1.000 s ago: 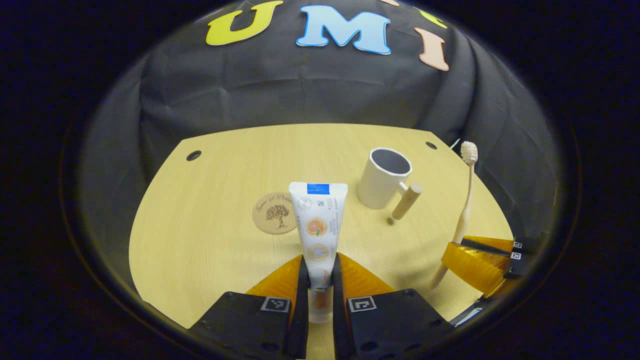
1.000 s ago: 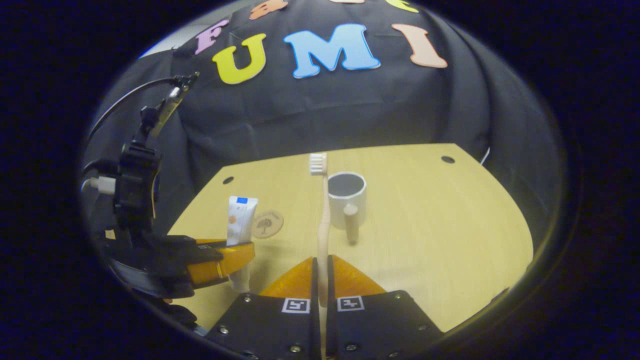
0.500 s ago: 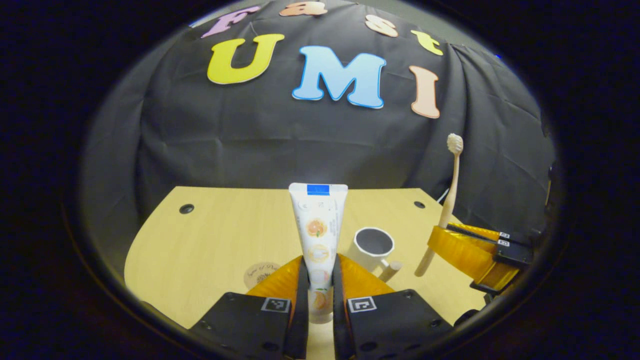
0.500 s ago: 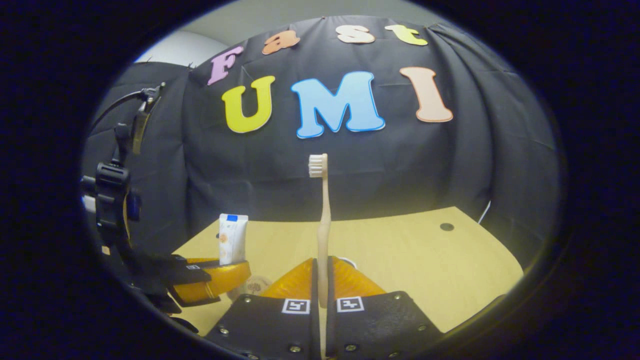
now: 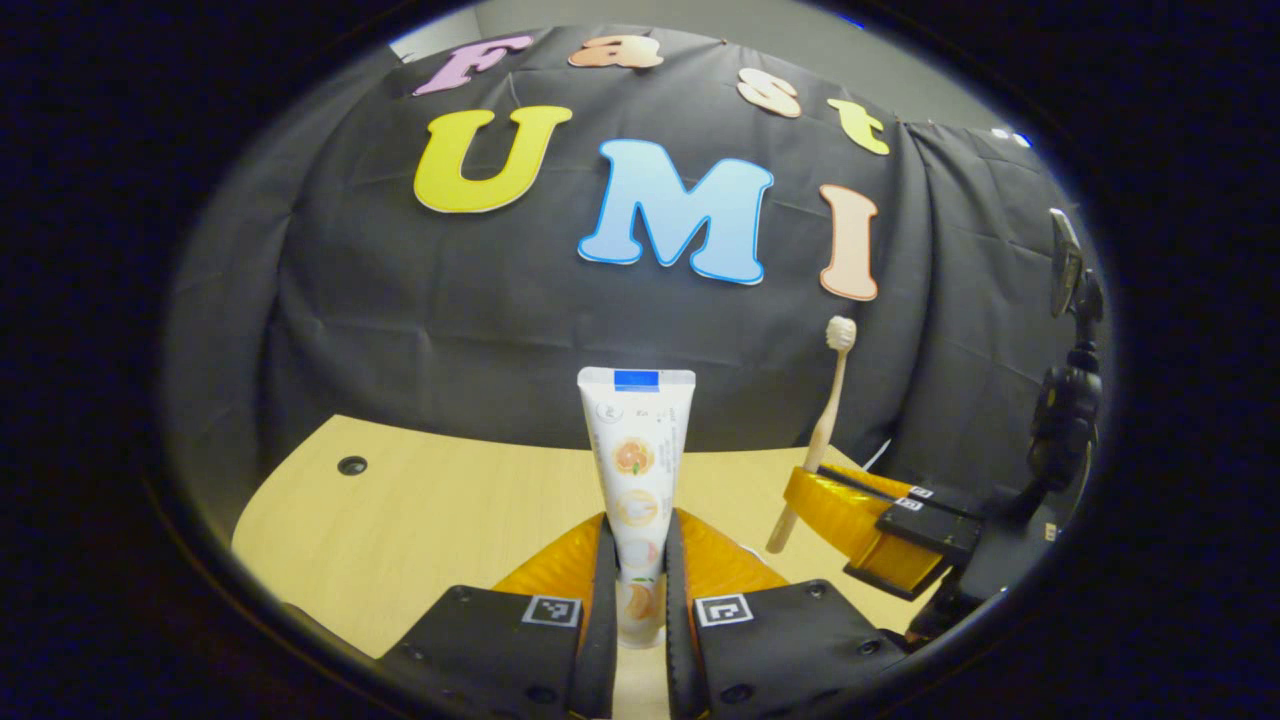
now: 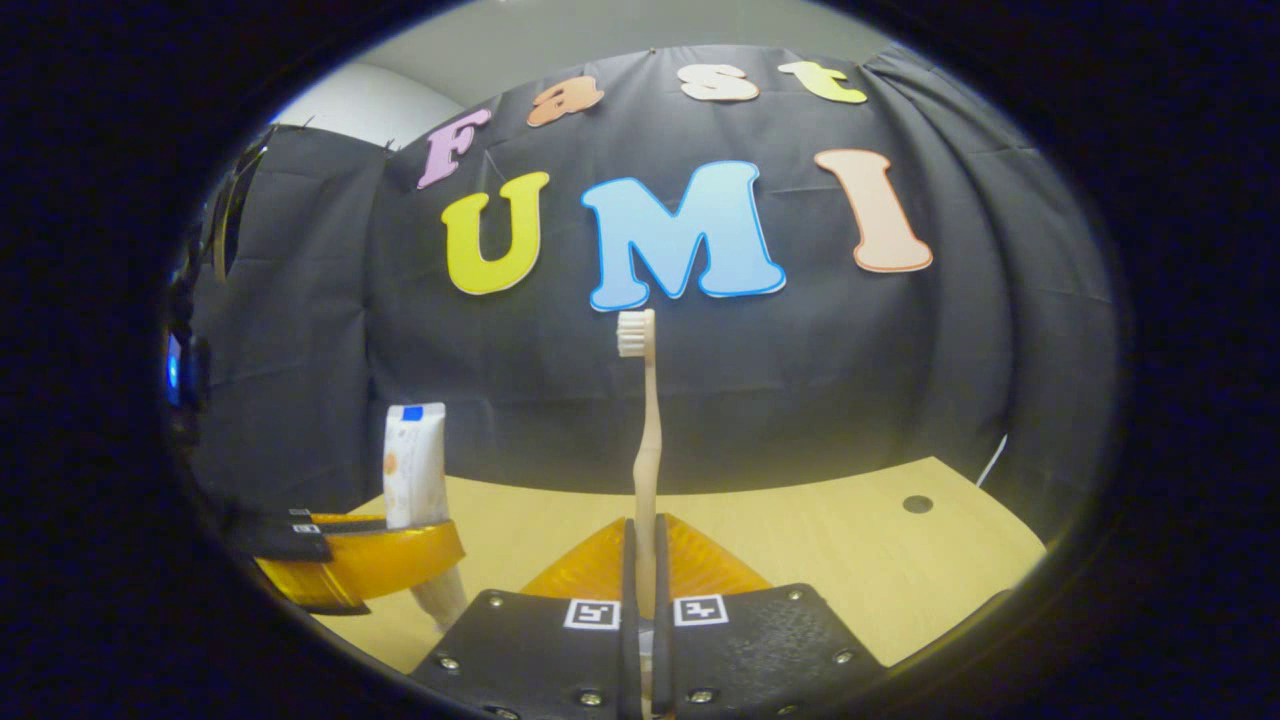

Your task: Put the toothbrush and toothpaste on the desktop into the cup, then pick up the cup and place it on the coaster on the desktop.

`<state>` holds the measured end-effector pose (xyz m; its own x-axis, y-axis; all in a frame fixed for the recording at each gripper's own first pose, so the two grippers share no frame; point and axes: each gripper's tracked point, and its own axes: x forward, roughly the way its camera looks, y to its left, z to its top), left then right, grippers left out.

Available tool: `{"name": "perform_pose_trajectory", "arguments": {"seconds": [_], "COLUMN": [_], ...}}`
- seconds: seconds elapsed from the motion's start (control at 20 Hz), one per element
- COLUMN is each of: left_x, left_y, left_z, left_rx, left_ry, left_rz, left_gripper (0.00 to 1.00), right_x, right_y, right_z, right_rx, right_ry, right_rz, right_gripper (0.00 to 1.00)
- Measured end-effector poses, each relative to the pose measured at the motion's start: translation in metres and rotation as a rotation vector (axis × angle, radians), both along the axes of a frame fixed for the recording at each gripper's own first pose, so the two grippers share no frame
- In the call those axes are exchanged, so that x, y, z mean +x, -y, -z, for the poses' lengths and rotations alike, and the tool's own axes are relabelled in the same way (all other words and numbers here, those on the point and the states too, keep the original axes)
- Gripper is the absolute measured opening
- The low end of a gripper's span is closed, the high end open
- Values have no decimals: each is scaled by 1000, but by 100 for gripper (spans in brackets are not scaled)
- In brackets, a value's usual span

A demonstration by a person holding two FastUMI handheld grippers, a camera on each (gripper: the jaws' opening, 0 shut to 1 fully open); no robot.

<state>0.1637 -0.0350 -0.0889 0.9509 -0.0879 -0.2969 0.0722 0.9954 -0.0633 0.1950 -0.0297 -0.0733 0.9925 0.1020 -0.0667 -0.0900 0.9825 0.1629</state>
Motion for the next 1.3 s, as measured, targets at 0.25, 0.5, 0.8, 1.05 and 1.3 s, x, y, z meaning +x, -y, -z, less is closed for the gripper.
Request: {"name": "perform_pose_trajectory", "arguments": {"seconds": [0.25, 0.5, 0.8, 1.05, 1.3], "left_x": [7, 14, 19, 23, 30], "left_y": [-16, -19, -13, -9, 9], "left_z": [12, 22, 29, 28, 22], "left_rx": [12, 17, 1, -11, -56], "left_ry": [-26, -49, -65, -56, -29], "left_rz": [-42, -54, -51, -53, -28], "left_gripper": [27, 27, 27, 27, 27], "right_x": [24, 25, 20, 9, -7], "right_y": [-7, -11, -13, -4, 26], "right_z": [44, 76, 86, 76, 55], "right_rx": [-3, -22, -33, -14, -5], "right_ry": [-96, -191, -238, -242, -223], "right_rz": [-35, -55, -82, -71, 4], "right_gripper": [5, 5, 16, 53, 78]}}
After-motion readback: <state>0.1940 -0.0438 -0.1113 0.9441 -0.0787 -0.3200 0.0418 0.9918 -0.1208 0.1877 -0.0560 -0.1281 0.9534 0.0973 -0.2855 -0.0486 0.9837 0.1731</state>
